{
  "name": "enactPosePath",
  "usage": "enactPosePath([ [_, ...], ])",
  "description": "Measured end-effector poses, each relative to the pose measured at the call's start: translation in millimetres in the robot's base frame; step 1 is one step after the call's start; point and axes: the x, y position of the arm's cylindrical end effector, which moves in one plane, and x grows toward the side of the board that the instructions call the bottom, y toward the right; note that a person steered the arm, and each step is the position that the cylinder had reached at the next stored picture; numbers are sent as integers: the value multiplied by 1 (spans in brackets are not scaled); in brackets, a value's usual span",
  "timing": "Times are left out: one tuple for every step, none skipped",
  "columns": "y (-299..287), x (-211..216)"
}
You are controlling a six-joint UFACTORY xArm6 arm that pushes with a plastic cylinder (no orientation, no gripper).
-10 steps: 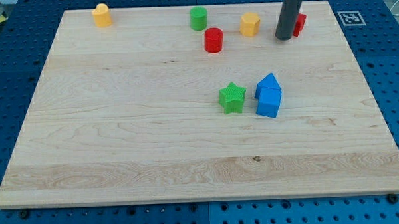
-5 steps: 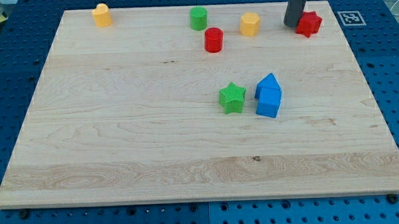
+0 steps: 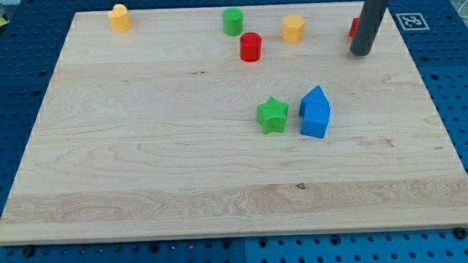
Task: Slide the red star towards the top right
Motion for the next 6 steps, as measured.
enactPosePath([
  [0, -12],
  [1, -28],
  [3, -41],
  [3, -46],
  [8, -33],
  [22, -17],
])
